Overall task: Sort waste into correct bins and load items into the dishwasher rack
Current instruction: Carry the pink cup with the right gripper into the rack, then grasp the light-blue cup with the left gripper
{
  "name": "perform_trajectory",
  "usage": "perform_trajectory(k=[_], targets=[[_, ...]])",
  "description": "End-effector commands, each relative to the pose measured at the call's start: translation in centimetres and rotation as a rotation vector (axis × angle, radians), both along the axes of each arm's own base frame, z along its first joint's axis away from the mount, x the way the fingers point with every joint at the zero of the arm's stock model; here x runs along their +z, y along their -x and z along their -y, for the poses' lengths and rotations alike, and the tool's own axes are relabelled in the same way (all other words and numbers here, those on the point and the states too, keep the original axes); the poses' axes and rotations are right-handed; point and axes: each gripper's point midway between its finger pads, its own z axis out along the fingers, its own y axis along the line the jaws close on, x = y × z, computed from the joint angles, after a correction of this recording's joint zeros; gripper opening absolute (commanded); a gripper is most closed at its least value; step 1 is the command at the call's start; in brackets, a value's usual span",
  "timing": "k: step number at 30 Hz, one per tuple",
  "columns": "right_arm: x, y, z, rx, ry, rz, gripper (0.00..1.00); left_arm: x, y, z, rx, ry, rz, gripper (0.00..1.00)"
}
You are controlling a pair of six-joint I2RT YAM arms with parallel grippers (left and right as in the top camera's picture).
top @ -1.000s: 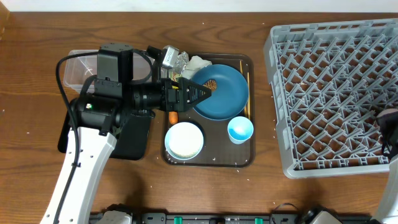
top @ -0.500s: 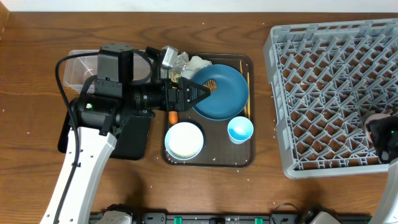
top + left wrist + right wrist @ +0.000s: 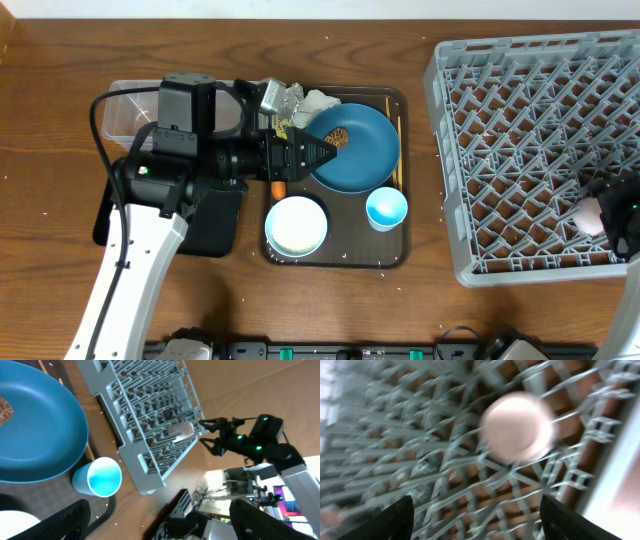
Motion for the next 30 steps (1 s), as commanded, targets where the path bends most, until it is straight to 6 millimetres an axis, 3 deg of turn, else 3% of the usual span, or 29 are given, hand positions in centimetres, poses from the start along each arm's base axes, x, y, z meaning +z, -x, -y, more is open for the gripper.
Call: perform_trajectory(k=[1,5,11,17,23,27,30], targets=[[4.1,-2.8,-2.8,0.184,-0.052,0.173,0.72,-1.9,-0.2,-0.2,0.018,-0.148,0.058,0.9],[7.1,-4.0,-6.3,0.371,-0.047,0.283,0.72,-5.3,-0.6,-1.0,0.087,-0.43,0.108,0.89],[7.4,-4.3,-10.3,0.497,-0.043,0.272,0.75,-9.6,-0.6,0.7,0.075,-0.731,0.184,0.89],[6.7,-4.8,-11.9,0.546,-0.036,0.239,0.76,-15.8,0.3,5.0,-0.07,-0.842,0.128,0.89],[6.3,-4.6,-12.2,0.553,-0.046,0.219,0.76,-20.2,-0.3,7.8,-0.095,-0.855,0.086,0.88],[6.1,-4.4,-12.3,0.552,-0.055,0.207,0.76,-22.6,-0.4,8.6,-0.1,-0.868,0.045,0.76],[6.0,-4.3,-12.3,0.552,-0.058,0.203,0.76,-23.6,-0.2,9.4,-0.127,-0.844,0.023,0.58]])
